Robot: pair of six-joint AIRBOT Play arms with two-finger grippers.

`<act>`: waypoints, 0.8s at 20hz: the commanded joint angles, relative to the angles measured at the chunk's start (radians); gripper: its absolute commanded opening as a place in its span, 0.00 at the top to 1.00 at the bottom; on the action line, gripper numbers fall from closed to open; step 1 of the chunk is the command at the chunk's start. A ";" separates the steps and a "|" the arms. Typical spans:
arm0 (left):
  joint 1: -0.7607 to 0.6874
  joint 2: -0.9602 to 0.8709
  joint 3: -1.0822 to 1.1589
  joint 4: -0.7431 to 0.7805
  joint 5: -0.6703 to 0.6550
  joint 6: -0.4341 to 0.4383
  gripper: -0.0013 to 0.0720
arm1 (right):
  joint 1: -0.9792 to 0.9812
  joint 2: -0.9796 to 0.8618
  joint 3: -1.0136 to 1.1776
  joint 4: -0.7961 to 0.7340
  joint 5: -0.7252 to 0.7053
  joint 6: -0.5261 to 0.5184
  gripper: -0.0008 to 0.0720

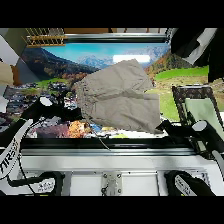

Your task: Fold the clothes and pants, and hang the long-sleeved shirts on hangers.

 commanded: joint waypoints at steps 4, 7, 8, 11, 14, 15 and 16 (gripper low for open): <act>0.000 0.006 -0.009 0.002 0.006 0.000 0.97 | 0.170 -0.011 -0.087 0.110 -0.316 0.003 0.11; 0.000 0.006 -0.009 0.002 0.007 0.000 0.97 | 0.191 -0.013 -0.084 0.110 -0.353 -0.046 0.42; 0.000 0.006 -0.009 0.002 0.007 0.000 0.97 | 0.191 -0.013 -0.080 0.109 -0.356 -0.085 0.62; 0.000 0.008 -0.008 0.002 0.003 0.000 0.97 | 0.187 -0.010 -0.031 0.105 -0.352 -0.210 0.98; 0.000 0.081 0.048 0.003 -0.015 -0.002 0.97 | 0.157 0.030 0.172 -0.057 -0.271 -0.230 0.98; 0.000 0.127 0.091 0.003 -0.031 -0.008 0.97 | 0.142 0.050 0.284 -0.137 -0.223 -0.230 0.98; 0.000 0.181 0.147 0.000 -0.060 -0.015 0.97 | 0.133 0.069 0.409 -0.217 -0.174 -0.231 0.98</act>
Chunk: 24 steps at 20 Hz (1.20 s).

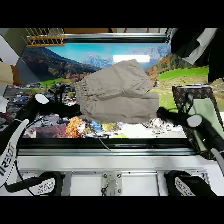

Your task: Fold the clothes and pants, and hang the long-sleeved shirts on hangers.

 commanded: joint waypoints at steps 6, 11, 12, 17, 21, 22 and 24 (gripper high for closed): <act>-0.065 0.457 0.396 -0.007 -0.184 -0.121 0.96 | -0.028 0.127 0.921 -0.301 0.198 -0.142 0.98; -0.264 0.697 0.487 0.001 -0.162 -0.325 0.97 | -0.027 0.179 1.193 -0.300 0.195 -0.141 0.98; -0.314 0.727 0.486 0.003 -0.137 -0.367 0.97 | -0.027 0.181 1.221 -0.295 0.193 -0.141 0.98; -0.550 0.748 0.485 0.299 -0.166 -0.665 0.97 | -0.026 0.124 1.246 -0.129 0.192 -0.142 0.98; -0.653 0.589 0.485 0.606 -0.366 -0.798 0.97 | 0.024 -0.080 1.246 -0.010 0.251 -0.145 0.99; -0.652 0.530 0.485 0.653 -0.394 -0.798 0.97 | 0.053 -0.149 1.246 -0.010 0.269 -0.145 0.98; -0.616 0.396 0.485 0.706 -0.400 -0.797 0.97 | 0.104 -0.303 1.246 -0.020 0.292 -0.146 0.99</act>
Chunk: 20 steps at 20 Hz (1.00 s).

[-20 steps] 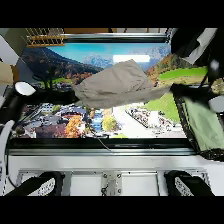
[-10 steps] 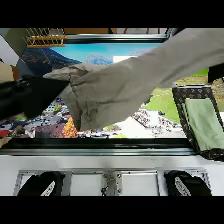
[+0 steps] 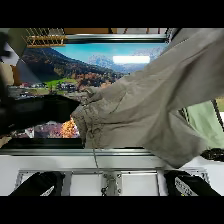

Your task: Fold the clothes and pants, and hang the long-sleeved shirts on hangers.

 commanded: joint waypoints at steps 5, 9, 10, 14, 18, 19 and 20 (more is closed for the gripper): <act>0.254 -0.462 0.002 0.144 0.252 0.011 0.96 | 0.082 -0.472 0.004 -0.009 -0.009 0.006 0.98; 0.498 -0.633 0.002 -0.249 0.460 0.241 0.96 | 0.080 -0.526 0.004 -0.012 -0.003 0.006 0.98; 0.556 -0.664 0.002 -0.369 0.452 0.307 0.97 | 0.080 -0.520 0.004 -0.011 0.011 0.006 0.98; 0.697 -0.729 0.002 -0.541 0.330 0.483 0.97 | 0.094 -0.481 0.001 -0.076 0.198 0.006 0.98; 0.743 -0.739 0.000 -0.510 0.194 0.564 0.97 | 0.164 -0.381 -0.145 -0.225 0.364 0.011 0.99; 0.743 -0.739 -0.001 -0.485 0.175 0.564 0.97 | 0.181 -0.335 -0.221 -0.235 0.369 0.036 0.98; 0.743 -0.739 -0.001 -0.451 0.153 0.564 0.96 | 0.194 -0.289 -0.298 -0.235 0.367 0.060 0.98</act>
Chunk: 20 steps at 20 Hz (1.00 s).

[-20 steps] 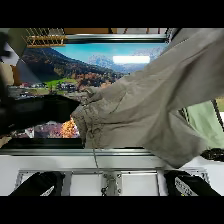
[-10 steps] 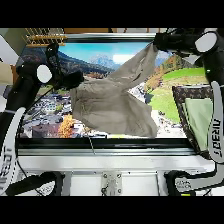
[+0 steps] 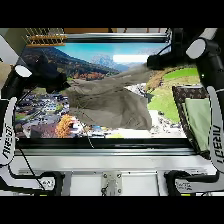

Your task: Fold the clothes and pants, and hang the long-sleeved shirts on hangers.

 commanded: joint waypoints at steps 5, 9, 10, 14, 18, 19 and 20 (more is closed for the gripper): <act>0.019 0.010 -0.061 0.071 -0.166 0.044 0.97 | 0.088 0.298 -0.552 -0.061 0.072 0.119 0.98; 0.019 0.102 -0.297 0.064 -0.140 0.065 0.97 | 0.117 0.364 -0.764 -0.058 0.072 0.123 0.98; 0.019 0.129 -0.355 0.064 -0.135 0.073 0.96 | 0.121 0.365 -0.797 -0.058 0.073 0.123 0.98; 0.019 0.191 -0.522 0.068 -0.134 0.090 0.97 | 0.123 0.354 -0.889 -0.058 0.065 0.123 0.98; 0.019 0.204 -0.609 0.070 -0.131 0.096 0.96 | 0.123 0.333 -0.906 -0.056 0.068 0.123 0.98; 0.019 0.204 -0.621 0.070 -0.130 0.096 0.97 | 0.123 0.333 -0.906 -0.053 0.070 0.123 0.98; 0.019 0.204 -0.626 0.071 -0.130 0.099 0.97 | 0.123 0.334 -0.906 -0.045 0.072 0.122 0.98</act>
